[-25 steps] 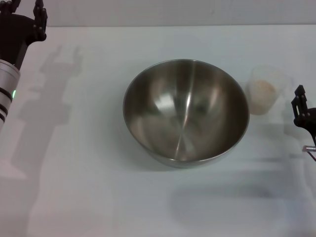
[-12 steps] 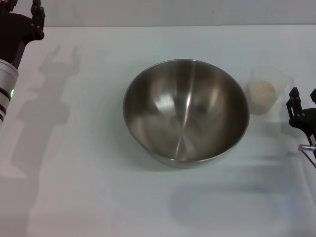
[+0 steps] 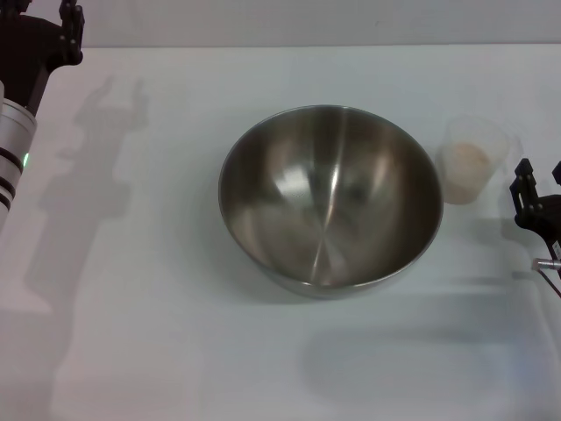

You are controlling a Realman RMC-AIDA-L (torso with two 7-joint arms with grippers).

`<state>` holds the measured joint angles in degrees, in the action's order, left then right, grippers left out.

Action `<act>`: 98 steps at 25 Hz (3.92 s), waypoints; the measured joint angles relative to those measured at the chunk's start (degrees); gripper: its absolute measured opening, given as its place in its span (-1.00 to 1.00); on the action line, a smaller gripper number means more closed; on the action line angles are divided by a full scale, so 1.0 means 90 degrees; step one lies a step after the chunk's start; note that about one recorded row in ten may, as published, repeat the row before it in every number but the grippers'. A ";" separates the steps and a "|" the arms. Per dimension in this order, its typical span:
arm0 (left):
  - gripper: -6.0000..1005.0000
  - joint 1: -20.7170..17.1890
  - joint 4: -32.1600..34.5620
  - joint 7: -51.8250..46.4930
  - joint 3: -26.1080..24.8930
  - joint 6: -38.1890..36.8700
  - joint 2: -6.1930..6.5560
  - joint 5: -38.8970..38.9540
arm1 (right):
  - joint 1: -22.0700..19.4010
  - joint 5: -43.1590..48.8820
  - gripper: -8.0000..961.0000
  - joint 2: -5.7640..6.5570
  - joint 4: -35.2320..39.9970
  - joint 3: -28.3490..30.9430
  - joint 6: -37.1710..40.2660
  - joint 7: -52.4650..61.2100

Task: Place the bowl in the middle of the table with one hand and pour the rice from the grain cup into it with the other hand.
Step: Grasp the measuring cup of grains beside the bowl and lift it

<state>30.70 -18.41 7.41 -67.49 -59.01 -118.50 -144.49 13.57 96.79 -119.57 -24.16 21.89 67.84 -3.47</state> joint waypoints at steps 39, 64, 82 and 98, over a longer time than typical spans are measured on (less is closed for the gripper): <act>-0.10 0.0023 -0.0085 0.0017 0.0003 -0.0184 -0.0007 0.0000 | 0.0441 -0.0028 -0.01 0.0010 0.0245 0.0076 -0.0353 0.0036; -0.10 0.0181 -0.0093 0.0027 -0.0020 -0.0490 0.0003 0.0000 | 0.0920 0.0029 -0.57 0.0036 0.0663 0.0011 -0.0787 0.0495; -0.10 0.0121 -0.0094 0.0027 -0.0020 -0.0723 0.0017 0.0000 | 0.0846 0.0028 -0.98 0.0021 0.0603 0.0017 -0.0362 0.0493; -0.10 0.0096 0.0106 0.0027 -0.0214 -0.0655 0.0037 0.0009 | 0.0866 0.0231 -0.98 0.0034 0.0735 -0.0008 0.0549 0.0460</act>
<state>31.57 -17.46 7.65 -69.42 -64.90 -118.17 -144.41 21.36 98.86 -119.27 -17.55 21.82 72.79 0.67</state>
